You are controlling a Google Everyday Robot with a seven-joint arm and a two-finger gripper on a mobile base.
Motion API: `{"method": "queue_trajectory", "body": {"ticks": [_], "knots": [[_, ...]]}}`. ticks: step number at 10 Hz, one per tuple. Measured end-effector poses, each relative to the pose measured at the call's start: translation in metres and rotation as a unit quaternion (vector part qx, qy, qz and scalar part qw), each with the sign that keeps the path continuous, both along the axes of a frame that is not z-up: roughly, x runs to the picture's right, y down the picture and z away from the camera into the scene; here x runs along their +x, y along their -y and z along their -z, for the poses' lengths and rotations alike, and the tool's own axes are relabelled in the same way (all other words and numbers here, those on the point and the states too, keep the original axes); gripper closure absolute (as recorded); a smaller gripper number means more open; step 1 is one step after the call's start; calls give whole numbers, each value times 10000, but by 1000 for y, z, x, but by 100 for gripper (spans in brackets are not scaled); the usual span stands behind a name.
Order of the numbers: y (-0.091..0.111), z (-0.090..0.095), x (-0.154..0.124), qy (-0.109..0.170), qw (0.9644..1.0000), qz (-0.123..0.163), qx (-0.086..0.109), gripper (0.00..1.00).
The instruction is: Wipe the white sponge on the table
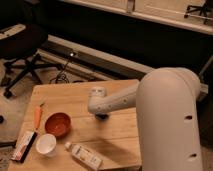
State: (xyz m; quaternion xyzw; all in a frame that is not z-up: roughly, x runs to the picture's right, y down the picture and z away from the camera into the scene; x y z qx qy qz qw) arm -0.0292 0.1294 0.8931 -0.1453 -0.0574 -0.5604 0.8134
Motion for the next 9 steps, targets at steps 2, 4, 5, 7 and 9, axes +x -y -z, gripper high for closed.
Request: {"method": "queue_trajectory", "body": {"ticks": [2,4,5,7,9], "knots": [[-3,0,-30,240,9994,255,16,49],[-2,-7,-59,419,9982,429,26,49],[3,-15,-79,516,9975,485,49,49],[26,-33,-108,619,9969,468,150,49],[54,-46,-133,708,9963,402,276,49]]}}
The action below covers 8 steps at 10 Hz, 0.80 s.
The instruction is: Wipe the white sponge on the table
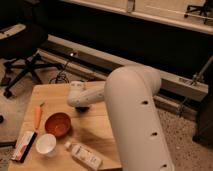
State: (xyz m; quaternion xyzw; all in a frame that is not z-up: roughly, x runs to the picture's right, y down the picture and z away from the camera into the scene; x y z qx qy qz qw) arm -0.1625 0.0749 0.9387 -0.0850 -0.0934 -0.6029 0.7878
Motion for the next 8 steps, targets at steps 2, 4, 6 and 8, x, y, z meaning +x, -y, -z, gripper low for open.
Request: {"method": "queue_trajectory", "body": {"ticks": [2,4,6,8], "knots": [[28,-16,-20,28,9999,0,115,49],[50,-38,-28,-62,9998,-31,164,49],[73,-59,-15,-241,9994,-164,198,49],[101,-78,18,-510,9975,-440,223,49]]}}
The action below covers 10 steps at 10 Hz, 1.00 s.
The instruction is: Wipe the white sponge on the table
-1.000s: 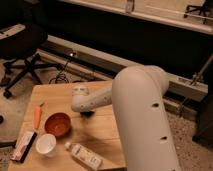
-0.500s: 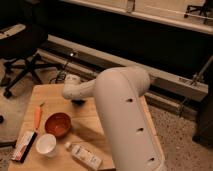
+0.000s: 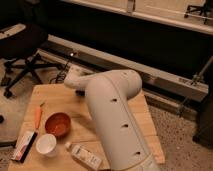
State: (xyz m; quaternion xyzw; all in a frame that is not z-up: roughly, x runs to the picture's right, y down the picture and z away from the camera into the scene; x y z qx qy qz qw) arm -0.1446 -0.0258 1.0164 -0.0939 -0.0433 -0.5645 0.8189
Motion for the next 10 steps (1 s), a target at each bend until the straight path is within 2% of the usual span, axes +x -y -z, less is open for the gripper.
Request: {"method": "queue_trajectory", "body": {"ticks": [3,6,7,10], "knots": [[28,-22,76,-529,9973,-518,1,49],[32,-33,136,-969,9923,-775,10,49],[31,-34,160,-1151,9894,-881,11,49],[24,-24,214,-1436,9814,-1272,-18,49]]}}
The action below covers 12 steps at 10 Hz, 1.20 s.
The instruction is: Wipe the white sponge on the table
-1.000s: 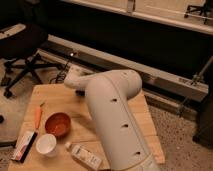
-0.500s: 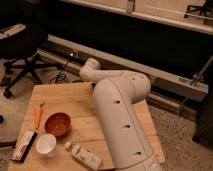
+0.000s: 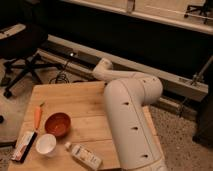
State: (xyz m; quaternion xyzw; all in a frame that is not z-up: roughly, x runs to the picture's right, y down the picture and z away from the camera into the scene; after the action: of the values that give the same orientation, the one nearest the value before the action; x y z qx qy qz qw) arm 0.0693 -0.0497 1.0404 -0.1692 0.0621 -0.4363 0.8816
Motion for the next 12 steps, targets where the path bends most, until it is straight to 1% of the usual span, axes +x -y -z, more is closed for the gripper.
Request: {"method": "queue_trajectory", "body": {"ticks": [2,3,4,7,9,10,12], "knots": [[-11,12,19,11,9997,-242,-14,49],[-22,21,28,42,9994,-343,-17,49],[-31,26,34,63,9993,-374,-26,49],[-86,53,51,138,9992,-336,-168,49],[-116,71,52,225,9987,-391,-245,49],[-131,83,47,342,9981,-422,-291,49],[-154,105,27,612,9968,-343,-391,49]]}}
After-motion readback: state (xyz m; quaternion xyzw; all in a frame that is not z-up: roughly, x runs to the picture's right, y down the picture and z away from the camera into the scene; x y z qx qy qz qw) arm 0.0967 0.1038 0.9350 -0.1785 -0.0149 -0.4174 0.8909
